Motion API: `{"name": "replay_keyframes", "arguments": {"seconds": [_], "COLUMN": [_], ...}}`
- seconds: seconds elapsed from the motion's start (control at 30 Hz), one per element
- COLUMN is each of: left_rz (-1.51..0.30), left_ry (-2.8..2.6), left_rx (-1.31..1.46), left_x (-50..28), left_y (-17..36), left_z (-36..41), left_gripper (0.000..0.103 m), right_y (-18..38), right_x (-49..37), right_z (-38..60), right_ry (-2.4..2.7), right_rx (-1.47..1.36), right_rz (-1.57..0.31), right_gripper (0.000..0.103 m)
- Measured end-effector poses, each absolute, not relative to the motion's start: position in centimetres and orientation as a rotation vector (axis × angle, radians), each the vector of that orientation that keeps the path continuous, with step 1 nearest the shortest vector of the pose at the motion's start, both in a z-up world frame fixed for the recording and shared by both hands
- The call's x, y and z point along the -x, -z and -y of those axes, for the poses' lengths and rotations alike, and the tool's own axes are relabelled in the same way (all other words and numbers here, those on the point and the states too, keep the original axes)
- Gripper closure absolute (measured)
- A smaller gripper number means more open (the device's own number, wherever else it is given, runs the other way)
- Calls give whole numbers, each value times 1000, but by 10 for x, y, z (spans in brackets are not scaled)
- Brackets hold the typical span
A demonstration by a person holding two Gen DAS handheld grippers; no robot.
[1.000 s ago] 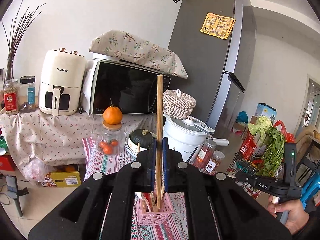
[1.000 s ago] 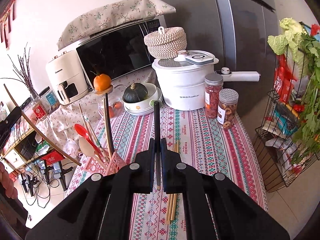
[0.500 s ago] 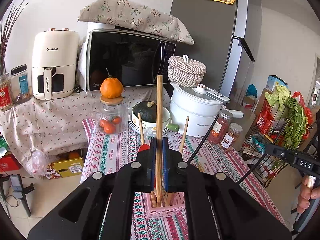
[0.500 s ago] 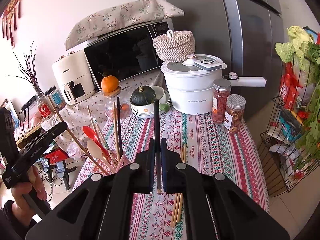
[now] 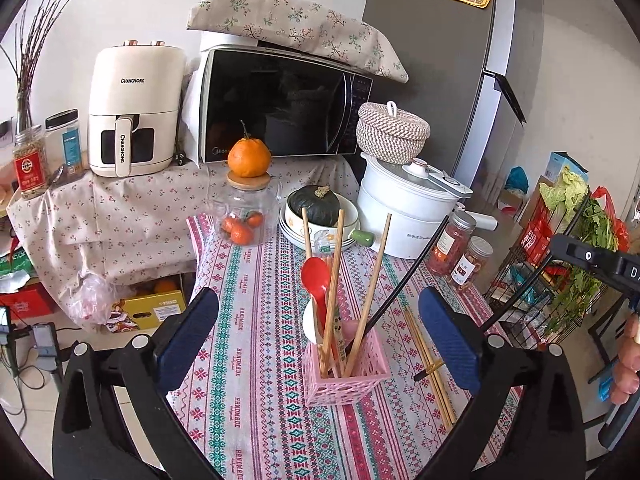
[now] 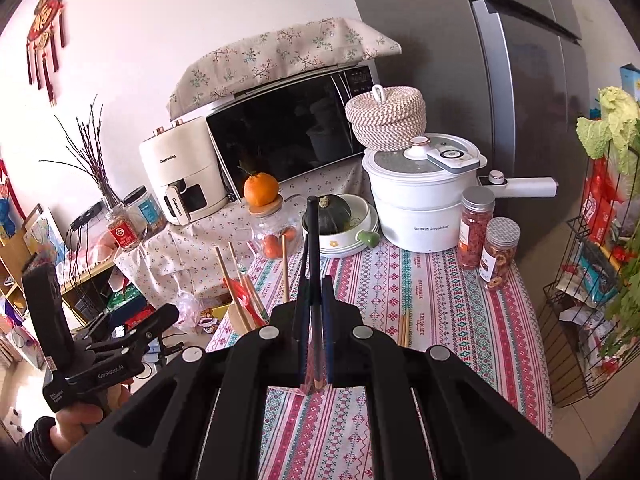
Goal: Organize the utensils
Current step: 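Drop the wooden chopstick into the basket with the left tool while the right tool drops the black chopstick in, then grasp a wooden chopstick from the cloth with the right tool and lift it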
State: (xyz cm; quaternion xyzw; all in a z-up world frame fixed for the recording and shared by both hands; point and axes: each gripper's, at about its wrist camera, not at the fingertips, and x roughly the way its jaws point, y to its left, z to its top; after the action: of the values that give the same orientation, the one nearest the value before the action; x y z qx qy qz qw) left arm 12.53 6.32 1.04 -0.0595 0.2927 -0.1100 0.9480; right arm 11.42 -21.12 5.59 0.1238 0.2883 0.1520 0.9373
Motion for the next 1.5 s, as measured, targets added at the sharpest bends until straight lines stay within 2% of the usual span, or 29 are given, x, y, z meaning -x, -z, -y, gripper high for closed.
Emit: {"name": "replay_keyframes", "arguments": {"seconds": [0.37,0.63,0.87,0.93,1.03,1.07,1.13,1.23,1.37,1.5], "left_rz": [-766,-870,-876,-871,-866,-866,-866,-859,-838,-821], "left_ry": [268,305,280,278,279,278,277,266,236,201], "left_rx": [203,366,346,336,326,323,315,296,255,213], "left_x": [-120,-128,-128,-127,-126,-126,-125,-123,-120,-115], "left_y": [16,31,33,32,32,32,33,33,33,35], "left_z": [-93,-112,-113,-110,-107,-106,-103,-98,-91,-80], "left_gripper": [7,7,7,7,7,7,7,7,7,7], "right_y": [-84,-55,-29,-26,-31,-34,-39,-42,-32,-10], "right_x": [-128,-156,-172,-172,-168,-166,-161,-153,-145,-144], "right_z": [167,138,130,130,138,142,150,166,192,216], "right_ry": [-368,-337,-340,-344,-340,-338,-335,-313,-258,-169], "right_rx": [-239,-174,-178,-186,-223,-237,-250,-259,-265,-226], "right_rz": [-513,-612,-695,-703,-685,-673,-658,-647,-664,-715], "right_gripper": [97,97,96,92,63,57,55,37,24,20]}}
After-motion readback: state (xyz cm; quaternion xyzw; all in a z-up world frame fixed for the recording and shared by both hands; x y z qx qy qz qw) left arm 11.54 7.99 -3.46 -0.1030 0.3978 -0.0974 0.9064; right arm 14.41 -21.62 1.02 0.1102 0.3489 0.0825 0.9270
